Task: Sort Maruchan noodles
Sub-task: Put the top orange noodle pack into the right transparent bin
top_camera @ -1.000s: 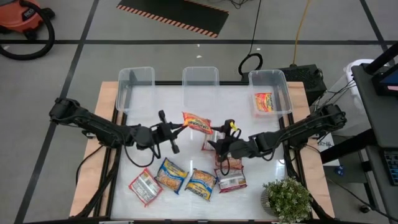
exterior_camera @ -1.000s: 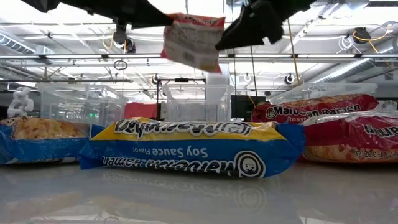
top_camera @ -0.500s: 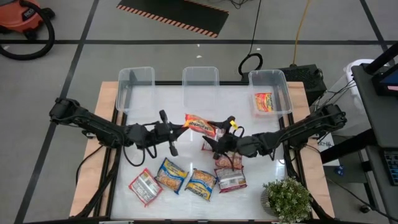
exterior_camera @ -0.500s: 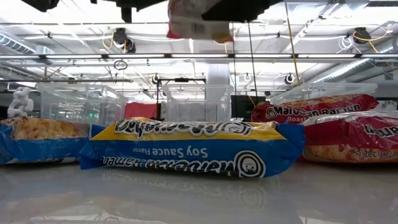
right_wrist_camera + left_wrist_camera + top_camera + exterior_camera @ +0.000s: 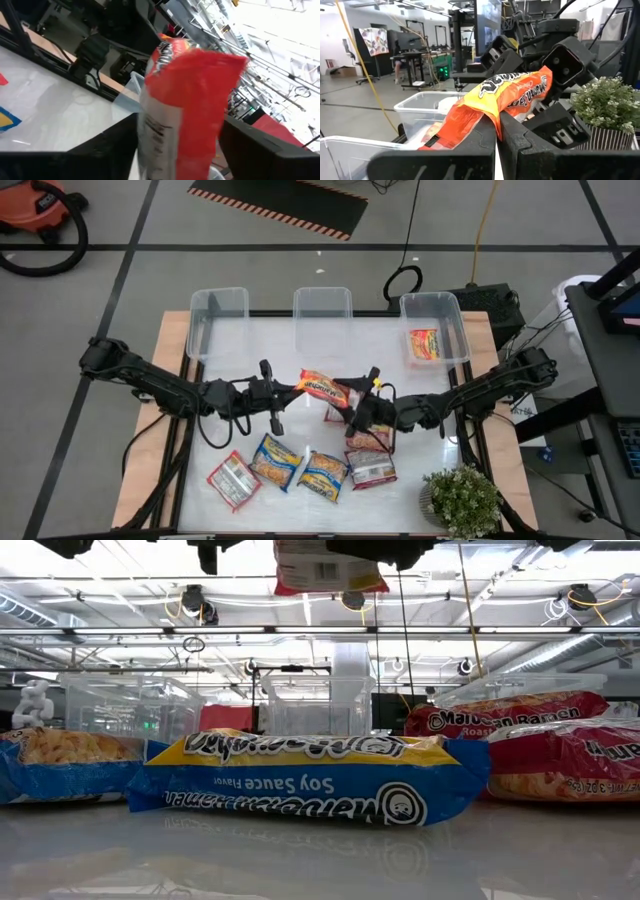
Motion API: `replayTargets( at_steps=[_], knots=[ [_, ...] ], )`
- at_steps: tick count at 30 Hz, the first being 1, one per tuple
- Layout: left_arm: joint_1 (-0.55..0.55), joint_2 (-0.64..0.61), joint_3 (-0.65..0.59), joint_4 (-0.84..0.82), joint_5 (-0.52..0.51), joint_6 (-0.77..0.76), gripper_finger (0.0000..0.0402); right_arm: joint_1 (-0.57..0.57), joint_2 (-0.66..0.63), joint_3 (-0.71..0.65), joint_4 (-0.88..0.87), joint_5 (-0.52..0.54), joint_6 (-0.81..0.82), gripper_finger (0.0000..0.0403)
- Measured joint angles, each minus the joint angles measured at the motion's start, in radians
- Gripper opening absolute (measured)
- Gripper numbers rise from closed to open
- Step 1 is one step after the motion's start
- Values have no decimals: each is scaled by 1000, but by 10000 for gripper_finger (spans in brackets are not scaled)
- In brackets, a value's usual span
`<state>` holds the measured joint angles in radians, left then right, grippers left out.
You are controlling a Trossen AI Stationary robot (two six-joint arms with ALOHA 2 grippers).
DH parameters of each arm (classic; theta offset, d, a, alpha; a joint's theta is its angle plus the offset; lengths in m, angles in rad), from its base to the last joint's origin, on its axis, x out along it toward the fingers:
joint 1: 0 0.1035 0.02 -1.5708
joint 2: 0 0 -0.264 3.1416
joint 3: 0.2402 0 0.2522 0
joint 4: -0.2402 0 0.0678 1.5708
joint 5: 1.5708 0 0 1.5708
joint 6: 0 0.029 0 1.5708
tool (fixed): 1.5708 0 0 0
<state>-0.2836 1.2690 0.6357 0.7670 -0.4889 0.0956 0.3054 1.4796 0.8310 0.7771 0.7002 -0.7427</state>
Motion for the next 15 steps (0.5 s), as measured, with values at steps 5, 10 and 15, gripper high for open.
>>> replayTargets(
  at_steps=[5, 10, 15],
  knots=[
    [0, 0, 0, 0, 0, 14, 7, 0, 0, 0, 4, -2, -15, 195],
    [-4, 0, 0, -2, 1, 30, 11, 0, 0, 0, -1, 1, 1, 152],
    [-6, 0, 0, -22, 6, 59, 16, 11, 0, 0, -3, 9, 21, 132]
  ],
)
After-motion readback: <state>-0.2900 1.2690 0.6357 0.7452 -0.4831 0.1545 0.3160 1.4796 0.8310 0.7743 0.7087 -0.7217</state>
